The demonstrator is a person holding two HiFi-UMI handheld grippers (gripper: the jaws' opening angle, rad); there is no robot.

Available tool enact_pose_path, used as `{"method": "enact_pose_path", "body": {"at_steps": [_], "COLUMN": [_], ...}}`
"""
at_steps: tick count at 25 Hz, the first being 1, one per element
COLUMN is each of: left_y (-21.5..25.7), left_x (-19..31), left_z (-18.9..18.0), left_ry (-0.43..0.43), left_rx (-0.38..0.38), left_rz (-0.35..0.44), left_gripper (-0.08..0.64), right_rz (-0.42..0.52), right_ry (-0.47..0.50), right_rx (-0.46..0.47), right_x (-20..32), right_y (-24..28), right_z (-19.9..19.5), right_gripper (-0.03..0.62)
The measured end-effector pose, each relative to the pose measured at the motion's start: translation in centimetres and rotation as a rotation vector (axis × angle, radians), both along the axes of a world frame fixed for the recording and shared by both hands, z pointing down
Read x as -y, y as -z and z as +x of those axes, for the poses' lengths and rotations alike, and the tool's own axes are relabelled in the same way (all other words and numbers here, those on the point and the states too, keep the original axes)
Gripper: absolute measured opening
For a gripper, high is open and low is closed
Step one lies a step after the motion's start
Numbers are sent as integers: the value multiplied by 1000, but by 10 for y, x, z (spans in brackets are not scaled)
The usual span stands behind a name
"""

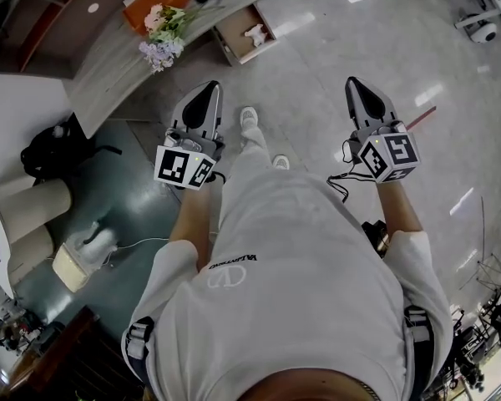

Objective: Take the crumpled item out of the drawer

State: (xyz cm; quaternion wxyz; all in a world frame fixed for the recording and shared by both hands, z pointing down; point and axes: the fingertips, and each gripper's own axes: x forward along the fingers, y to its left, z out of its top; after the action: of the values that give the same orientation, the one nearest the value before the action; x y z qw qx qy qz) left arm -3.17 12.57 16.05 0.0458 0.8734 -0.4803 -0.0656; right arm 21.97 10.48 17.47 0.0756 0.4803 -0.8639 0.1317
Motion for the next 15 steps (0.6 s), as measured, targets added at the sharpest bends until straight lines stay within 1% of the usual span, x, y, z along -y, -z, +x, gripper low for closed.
{"method": "enact_pose_path", "body": {"at_steps": [3, 6, 9, 12, 15], "left_y": [-6, -13, -23, -33, -43], "left_x": [31, 63, 94, 120, 144], "left_z": [-9, -15, -17, -13, -10], "left_ry": [-10, -26, -61, -109, -137], "left_rx": [-1, 5, 20, 52, 75], "left_rz": [-6, -12, -14, -10, -14], "left_gripper": [0, 0, 0, 0, 0], "right_rz": [23, 21, 9, -8, -16], "right_ry": [16, 37, 44, 62, 87], "right_rx": [-45, -79, -93, -99, -101], "right_x": [28, 54, 82, 107, 131], "right_y": [-1, -6, -13, -25, -35], "right_z": [-18, -37, -53, -71, -91], "right_gripper": [2, 2, 2, 2, 2]}}
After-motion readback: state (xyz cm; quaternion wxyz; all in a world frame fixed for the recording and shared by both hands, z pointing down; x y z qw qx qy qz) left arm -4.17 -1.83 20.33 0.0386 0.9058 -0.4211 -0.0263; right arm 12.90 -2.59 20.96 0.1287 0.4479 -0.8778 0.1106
